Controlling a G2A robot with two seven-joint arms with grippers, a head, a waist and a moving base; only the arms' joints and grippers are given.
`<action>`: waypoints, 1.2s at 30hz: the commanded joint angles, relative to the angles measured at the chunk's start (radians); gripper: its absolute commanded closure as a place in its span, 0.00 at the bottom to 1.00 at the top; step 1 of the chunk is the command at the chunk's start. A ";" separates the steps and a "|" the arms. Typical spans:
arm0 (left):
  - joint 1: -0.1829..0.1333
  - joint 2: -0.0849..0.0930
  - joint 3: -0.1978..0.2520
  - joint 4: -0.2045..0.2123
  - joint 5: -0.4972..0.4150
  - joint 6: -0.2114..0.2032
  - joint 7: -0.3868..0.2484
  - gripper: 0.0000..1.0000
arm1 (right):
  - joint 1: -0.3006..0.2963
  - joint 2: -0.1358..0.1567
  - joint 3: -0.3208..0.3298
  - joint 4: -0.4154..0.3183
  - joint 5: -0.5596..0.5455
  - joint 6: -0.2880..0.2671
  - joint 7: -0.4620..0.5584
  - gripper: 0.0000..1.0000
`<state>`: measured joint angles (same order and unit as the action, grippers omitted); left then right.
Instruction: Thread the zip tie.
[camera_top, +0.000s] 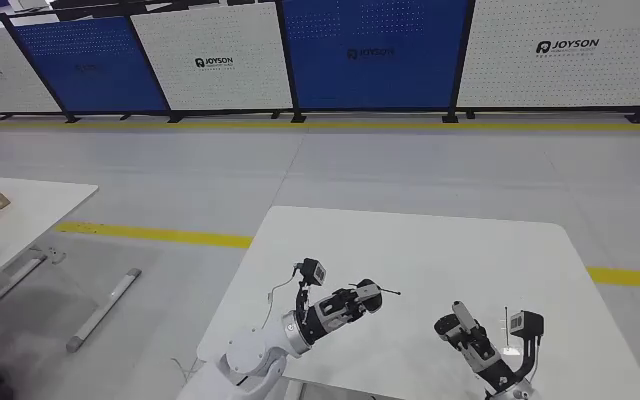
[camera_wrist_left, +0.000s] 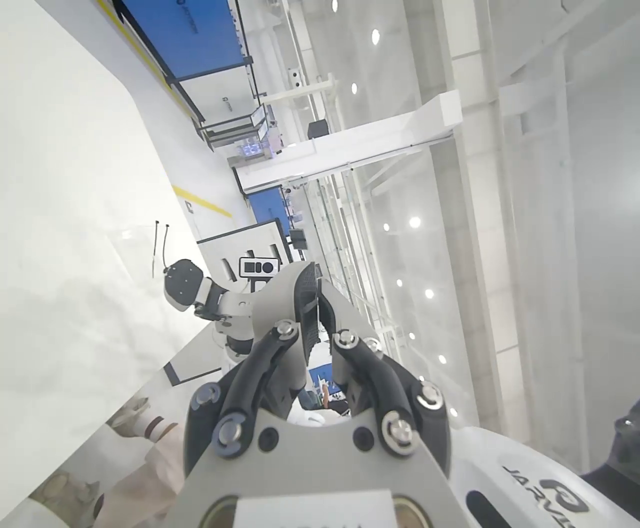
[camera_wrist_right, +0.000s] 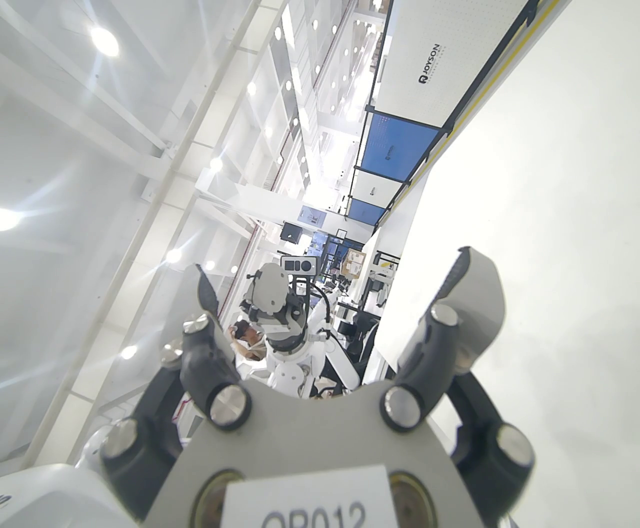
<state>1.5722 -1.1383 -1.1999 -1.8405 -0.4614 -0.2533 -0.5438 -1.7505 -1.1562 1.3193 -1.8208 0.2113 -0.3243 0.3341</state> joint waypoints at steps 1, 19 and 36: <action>0.000 0.000 0.000 0.000 0.000 0.000 0.000 1.00 | 0.000 0.000 0.000 0.000 0.000 0.000 0.000 0.00; -0.012 -0.002 0.072 0.154 0.180 0.047 0.088 1.00 | 0.000 0.000 0.000 0.000 0.000 0.000 0.000 0.00; -0.015 -0.003 0.072 0.153 0.187 0.049 0.110 1.00 | 0.000 0.000 0.000 0.000 0.000 0.000 0.000 0.00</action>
<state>1.5589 -1.1408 -1.1278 -1.6847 -0.2722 -0.2025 -0.4397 -1.7505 -1.1562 1.3193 -1.8208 0.2113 -0.3243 0.3341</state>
